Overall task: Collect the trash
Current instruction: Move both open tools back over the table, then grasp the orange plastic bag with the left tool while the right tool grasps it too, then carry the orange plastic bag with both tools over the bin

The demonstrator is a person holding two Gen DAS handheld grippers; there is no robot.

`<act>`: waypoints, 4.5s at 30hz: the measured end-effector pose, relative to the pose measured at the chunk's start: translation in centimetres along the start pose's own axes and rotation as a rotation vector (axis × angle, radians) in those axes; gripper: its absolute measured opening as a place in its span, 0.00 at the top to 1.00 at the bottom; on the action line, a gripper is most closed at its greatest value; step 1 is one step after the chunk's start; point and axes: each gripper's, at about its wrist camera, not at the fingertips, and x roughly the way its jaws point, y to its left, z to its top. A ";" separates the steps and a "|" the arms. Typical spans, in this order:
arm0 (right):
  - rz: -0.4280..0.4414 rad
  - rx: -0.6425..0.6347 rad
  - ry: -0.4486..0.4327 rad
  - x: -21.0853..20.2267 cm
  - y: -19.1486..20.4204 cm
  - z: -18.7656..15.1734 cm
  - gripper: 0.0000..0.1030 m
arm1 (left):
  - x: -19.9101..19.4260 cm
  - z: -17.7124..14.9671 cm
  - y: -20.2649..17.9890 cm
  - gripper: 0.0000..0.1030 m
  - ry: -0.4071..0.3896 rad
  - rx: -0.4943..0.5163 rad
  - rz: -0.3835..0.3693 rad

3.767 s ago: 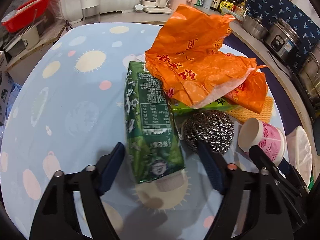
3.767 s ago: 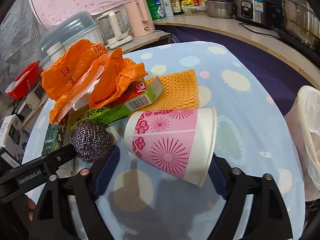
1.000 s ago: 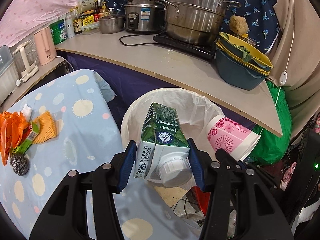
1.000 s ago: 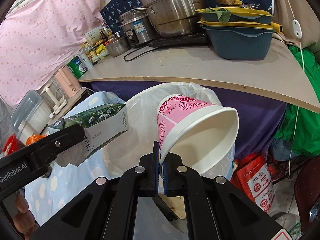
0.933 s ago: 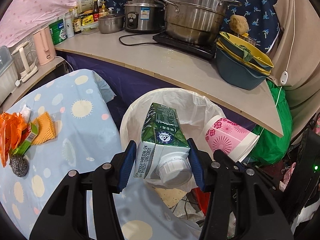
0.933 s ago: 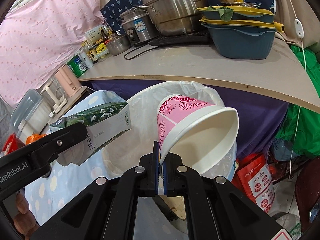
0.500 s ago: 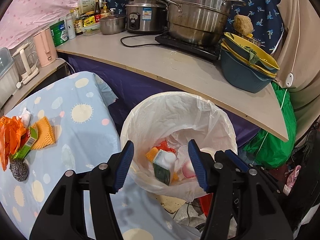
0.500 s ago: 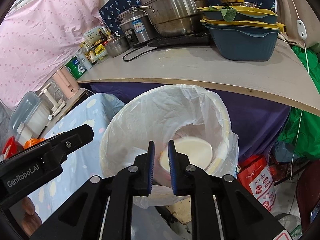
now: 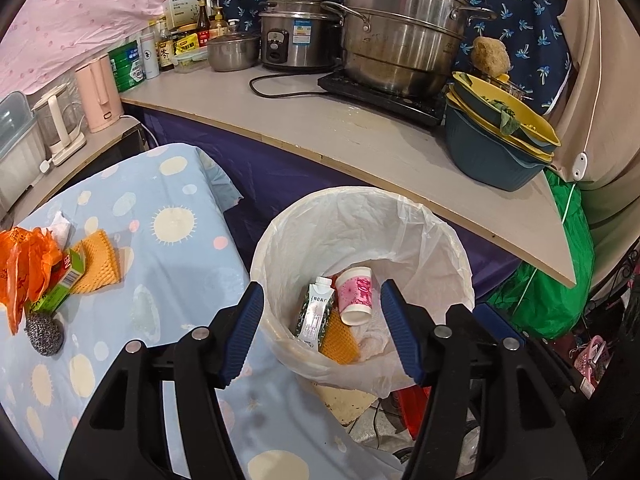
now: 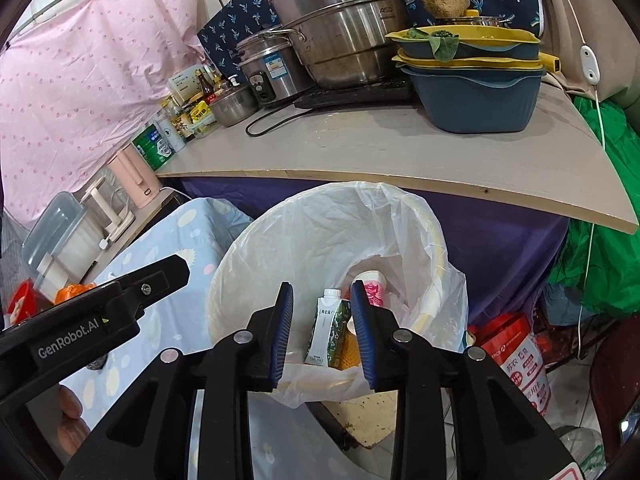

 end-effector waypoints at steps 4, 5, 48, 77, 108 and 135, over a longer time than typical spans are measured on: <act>0.009 -0.008 -0.009 -0.8 0.6 -0.1 0.71 | -0.9 -0.1 0.4 0.40 -0.013 -0.008 0.005; 0.012 -0.011 -0.011 -0.9 0.9 -0.1 0.70 | -1.2 -0.2 0.5 0.38 -0.018 -0.011 0.009; 0.269 -0.297 0.154 3.3 25.5 -8.2 0.44 | -10.7 -10.4 31.0 0.13 -0.045 -0.505 0.345; 0.341 -0.327 0.269 15.3 36.6 -7.5 0.74 | -3.5 -4.5 41.1 0.45 -0.018 -0.438 0.276; 0.279 -0.223 0.030 1.0 24.3 -4.0 0.88 | -13.4 -3.5 28.0 0.83 -0.165 -0.303 0.233; 0.007 0.007 -0.091 -5.8 1.8 -1.6 0.88 | -7.8 -3.4 9.6 0.83 -0.073 -0.065 0.093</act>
